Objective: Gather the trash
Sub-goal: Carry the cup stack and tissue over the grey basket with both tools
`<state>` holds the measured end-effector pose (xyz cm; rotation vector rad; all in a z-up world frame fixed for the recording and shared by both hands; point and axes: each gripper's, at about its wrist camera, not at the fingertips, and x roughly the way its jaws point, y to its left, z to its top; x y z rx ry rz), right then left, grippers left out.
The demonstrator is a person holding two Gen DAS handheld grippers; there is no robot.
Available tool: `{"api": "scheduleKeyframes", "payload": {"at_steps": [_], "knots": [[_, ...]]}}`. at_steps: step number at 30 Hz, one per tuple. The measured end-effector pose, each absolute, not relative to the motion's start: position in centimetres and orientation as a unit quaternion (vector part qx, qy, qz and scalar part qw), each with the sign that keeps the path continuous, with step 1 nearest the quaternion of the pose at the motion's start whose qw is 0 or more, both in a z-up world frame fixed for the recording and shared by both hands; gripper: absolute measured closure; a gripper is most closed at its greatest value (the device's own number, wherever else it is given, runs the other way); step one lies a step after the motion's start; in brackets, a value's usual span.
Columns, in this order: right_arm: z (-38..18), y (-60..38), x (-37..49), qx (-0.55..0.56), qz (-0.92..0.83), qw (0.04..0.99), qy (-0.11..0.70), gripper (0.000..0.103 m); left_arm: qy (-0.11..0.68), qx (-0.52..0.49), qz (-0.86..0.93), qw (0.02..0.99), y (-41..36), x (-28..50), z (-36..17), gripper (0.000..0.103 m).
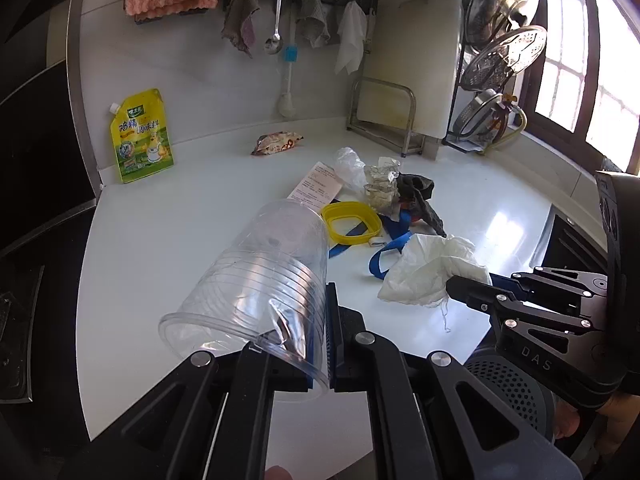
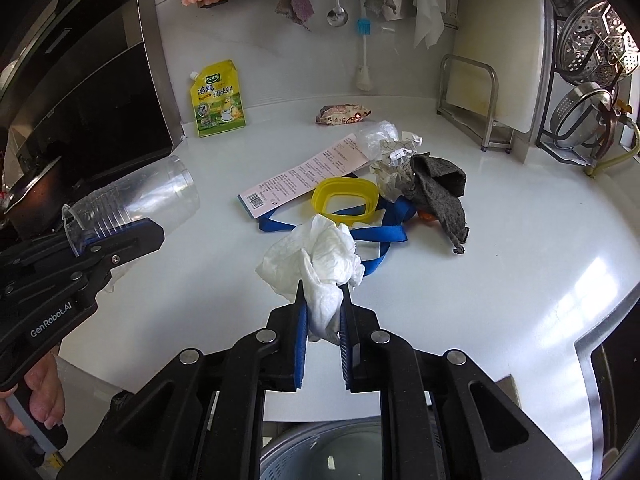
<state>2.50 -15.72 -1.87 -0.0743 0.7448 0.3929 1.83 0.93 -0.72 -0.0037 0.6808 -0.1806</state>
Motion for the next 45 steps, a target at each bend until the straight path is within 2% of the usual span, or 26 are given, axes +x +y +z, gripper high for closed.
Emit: {"api": "scheduleKeyframes", "payload": {"at_steps": [25,45], "knots": [[-2.0,-22.8,-8.4,0.005,0.137,0.927,0.349,0.09,0.334,0.037,-0.167,0.927,-5.8,-4.7,-0.7,0.098],[-4.6,-26.2,-13.0,0.024,0.097,0.924,0.37,0.09,0.363,0.066,-0.212,0.905,-10.2,-7.6,-3.7,0.098]]}}
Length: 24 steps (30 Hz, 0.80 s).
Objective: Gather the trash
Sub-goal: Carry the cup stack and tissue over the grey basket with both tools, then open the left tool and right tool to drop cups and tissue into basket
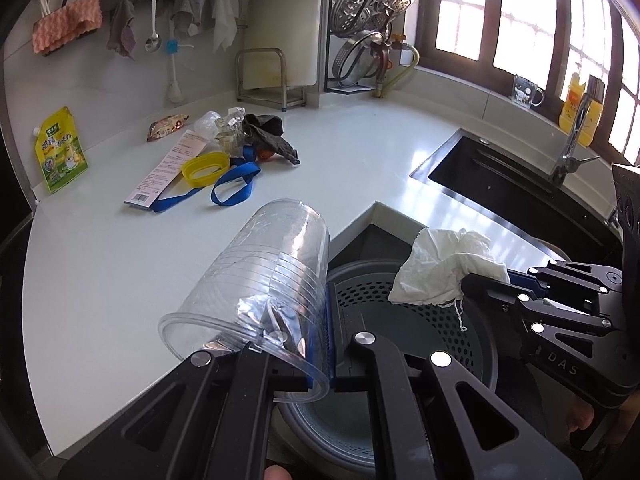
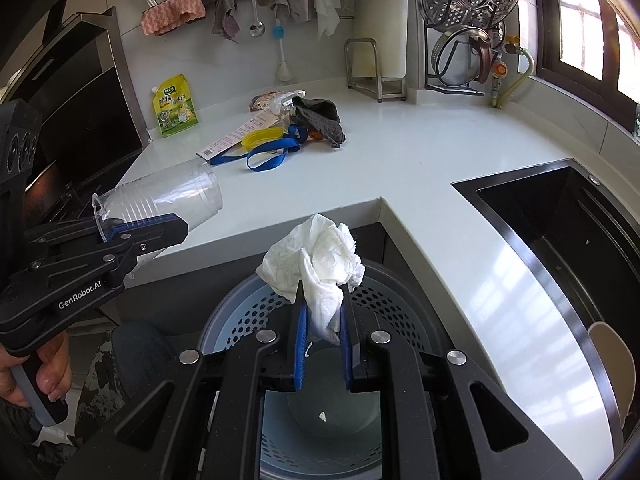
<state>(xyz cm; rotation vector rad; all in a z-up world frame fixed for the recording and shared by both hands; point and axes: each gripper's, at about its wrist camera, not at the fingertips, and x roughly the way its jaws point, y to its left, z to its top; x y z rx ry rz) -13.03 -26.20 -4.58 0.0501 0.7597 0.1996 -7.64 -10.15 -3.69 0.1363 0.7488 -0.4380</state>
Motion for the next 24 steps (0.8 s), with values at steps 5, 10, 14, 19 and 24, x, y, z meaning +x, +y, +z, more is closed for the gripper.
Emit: {"api": "scheduleKeyframes", "payload": {"at_steps": [5,10,14,19,24], "knots": [[-5.9,-26.6,-13.6,0.029,0.091,0.919,0.382,0.09,0.376,0.075,-0.224,0.896,-10.6,-7.9,-5.0,0.098],[-7.3,-26.8,-14.0,0.027,0.086,0.913,0.398,0.09,0.4,0.074,-0.24,0.881,-11.1,-7.7,-6.7,0.098],[-8.3,-26.9,-14.4,0.02,0.078,0.91,0.407,0.09,0.419,0.069,-0.26,0.867,-11.6,-7.6,-7.9,0.098],[-9.5,-27.3,-14.8,0.026,0.074,0.904,0.42,0.09,0.44,0.06,-0.285,0.849,-12.0,-7.3,-9.1,0.098],[-10.4,-27.6,-15.0,0.027,0.069,0.901,0.428,0.09,0.458,0.058,-0.292,0.838,-12.4,-7.1,-10.4,0.098]]}}
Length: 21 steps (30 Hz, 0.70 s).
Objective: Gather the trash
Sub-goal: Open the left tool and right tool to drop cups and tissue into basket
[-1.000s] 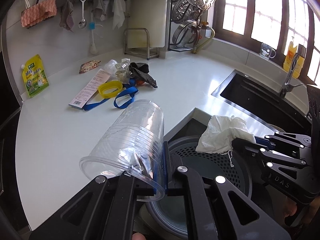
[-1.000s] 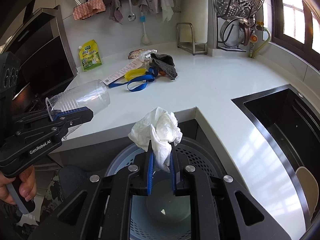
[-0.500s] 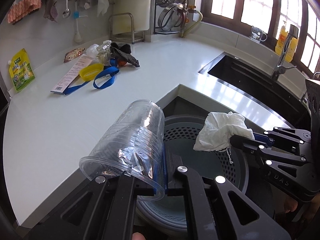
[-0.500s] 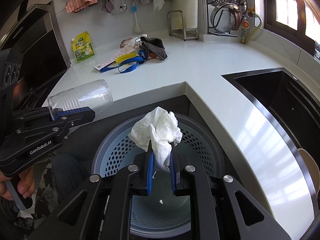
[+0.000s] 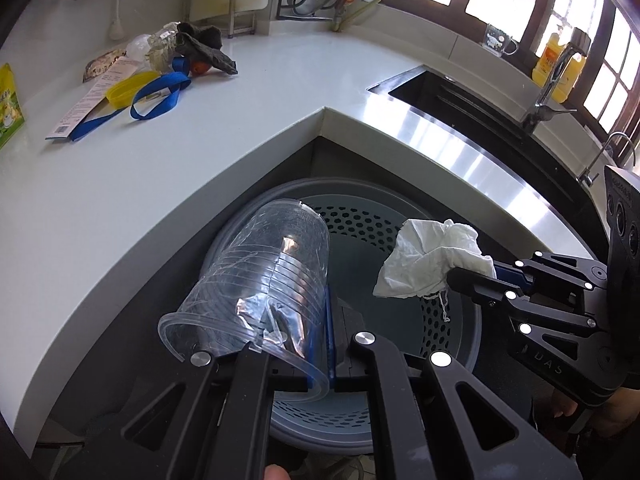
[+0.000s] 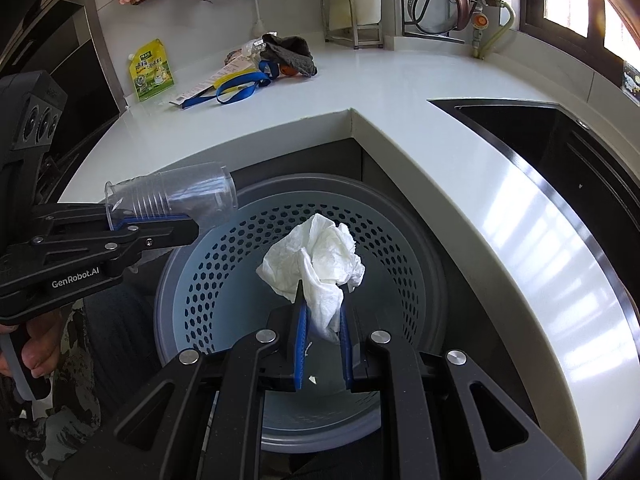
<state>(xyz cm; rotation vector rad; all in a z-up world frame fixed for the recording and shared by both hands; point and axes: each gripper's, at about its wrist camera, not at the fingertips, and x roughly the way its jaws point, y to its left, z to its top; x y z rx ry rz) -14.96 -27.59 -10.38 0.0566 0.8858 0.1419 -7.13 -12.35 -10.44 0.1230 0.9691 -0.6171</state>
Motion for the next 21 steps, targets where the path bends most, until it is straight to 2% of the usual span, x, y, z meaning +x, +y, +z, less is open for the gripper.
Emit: {"api": "scheduleKeyframes", "payload": {"at_steps": [12,15,16,17,18,19,21], "knots": [[-10.9,-27.9,-14.9,0.026,0.058,0.899,0.433,0.088,0.472,0.067,-0.301,0.826,-12.8,-6.8,-11.6,0.098],[-11.0,-27.9,-14.9,0.021,0.054,0.899,0.434,0.087,0.474,0.067,-0.302,0.824,-12.8,-6.7,-11.7,0.097],[-11.0,-27.9,-14.9,0.024,0.056,0.899,0.434,0.083,0.475,0.066,-0.302,0.824,-12.8,-6.7,-11.7,0.097],[-11.0,-27.8,-15.0,0.025,0.057,0.899,0.433,0.074,0.475,0.066,-0.303,0.823,-12.8,-6.6,-11.8,0.091],[-10.9,-27.7,-15.0,0.022,0.059,0.9,0.432,0.07,0.475,0.068,-0.304,0.823,-12.8,-6.6,-11.8,0.087],[-10.9,-27.6,-15.1,0.02,0.06,0.9,0.431,0.066,0.474,0.068,-0.307,0.823,-12.8,-6.6,-11.7,0.079],[-10.9,-27.6,-15.2,0.02,0.06,0.9,0.431,0.064,0.473,0.061,-0.308,0.823,-12.5,-6.7,-11.6,0.07]]}}
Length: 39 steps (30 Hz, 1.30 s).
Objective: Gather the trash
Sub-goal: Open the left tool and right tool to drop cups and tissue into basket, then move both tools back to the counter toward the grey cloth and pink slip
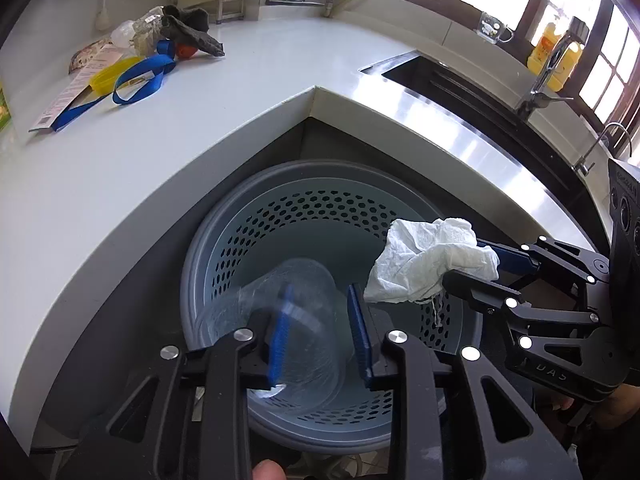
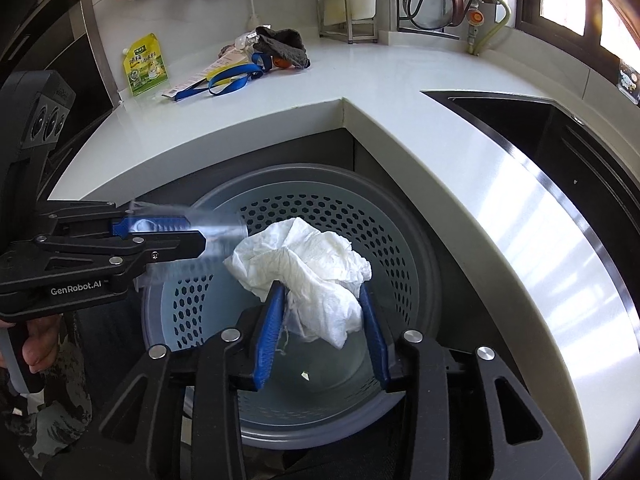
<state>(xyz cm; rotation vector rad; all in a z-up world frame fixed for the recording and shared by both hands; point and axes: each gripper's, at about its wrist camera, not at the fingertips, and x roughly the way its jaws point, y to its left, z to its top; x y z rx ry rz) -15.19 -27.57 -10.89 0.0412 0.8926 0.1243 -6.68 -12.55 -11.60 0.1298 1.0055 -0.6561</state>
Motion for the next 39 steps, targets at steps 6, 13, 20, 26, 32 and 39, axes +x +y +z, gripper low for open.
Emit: {"api": "scheduleKeyframes", "payload": {"at_steps": [6,13,20,26,32,39], "knots": [[-10.9,-27.8,-15.3,0.019,0.056,0.9,0.431,0.054,0.459,0.054,-0.306,0.832,-12.0,-6.9,-10.6,0.052],[-10.5,-27.9,-15.5,0.021,0.056,0.903,0.425,0.045,0.441,0.05,-0.298,0.845,-11.4,-7.1,-9.0,0.05],[-9.9,-27.6,-15.3,0.02,0.061,0.906,0.419,0.044,0.426,0.041,-0.29,0.856,-10.4,-6.9,-7.6,0.047],[-8.7,-27.2,-14.7,0.022,0.07,0.911,0.407,0.038,0.412,0.028,-0.269,0.87,-8.8,-6.2,-6.3,0.034],[-7.1,-26.6,-13.0,0.022,0.083,0.917,0.391,0.038,0.394,0.021,-0.24,0.887,-6.5,-4.7,-4.8,0.029],[-4.7,-26.2,-9.9,0.036,0.098,0.925,0.367,0.035,0.375,0.003,-0.204,0.904,-3.6,-2.2,-3.0,0.023]]}}
